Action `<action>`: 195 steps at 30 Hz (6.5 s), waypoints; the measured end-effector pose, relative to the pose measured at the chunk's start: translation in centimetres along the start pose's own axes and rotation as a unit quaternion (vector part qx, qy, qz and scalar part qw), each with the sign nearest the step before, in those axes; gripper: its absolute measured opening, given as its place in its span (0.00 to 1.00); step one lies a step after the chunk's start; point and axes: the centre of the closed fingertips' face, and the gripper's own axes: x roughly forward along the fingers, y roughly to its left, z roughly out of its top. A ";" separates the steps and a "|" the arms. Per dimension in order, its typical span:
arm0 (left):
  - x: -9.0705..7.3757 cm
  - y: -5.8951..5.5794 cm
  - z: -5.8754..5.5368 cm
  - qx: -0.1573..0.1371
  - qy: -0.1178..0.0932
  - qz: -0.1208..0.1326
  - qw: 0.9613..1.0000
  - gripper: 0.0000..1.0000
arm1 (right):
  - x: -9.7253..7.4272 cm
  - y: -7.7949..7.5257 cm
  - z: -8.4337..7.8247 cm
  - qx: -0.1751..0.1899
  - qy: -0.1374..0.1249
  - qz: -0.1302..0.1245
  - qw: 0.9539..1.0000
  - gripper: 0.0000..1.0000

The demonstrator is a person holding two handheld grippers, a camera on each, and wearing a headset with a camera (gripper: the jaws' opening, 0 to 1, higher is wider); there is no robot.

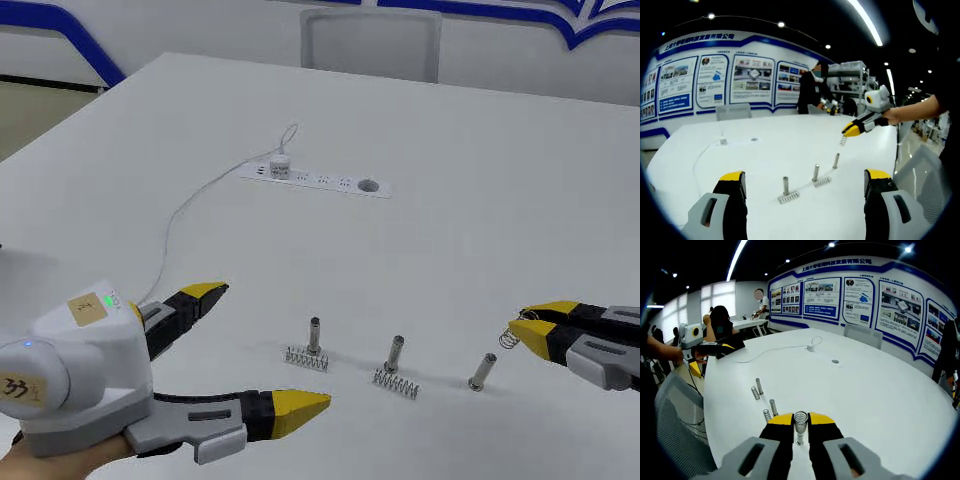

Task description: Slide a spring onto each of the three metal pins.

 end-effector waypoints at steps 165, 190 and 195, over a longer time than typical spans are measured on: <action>-0.7 1.1 0.7 -0.008 0.002 -0.008 1.000 0.99 | 4.6 6.8 -2.5 0.024 0.038 0.047 0.998 0.24; -0.8 1.5 -0.8 -0.024 0.020 -0.012 0.999 0.98 | 7.2 8.9 -5.3 0.000 0.085 0.082 0.993 0.24; -0.8 1.5 -1.2 -0.028 0.023 -0.012 0.999 0.98 | 8.2 8.8 -5.8 -0.016 0.099 0.085 0.991 0.24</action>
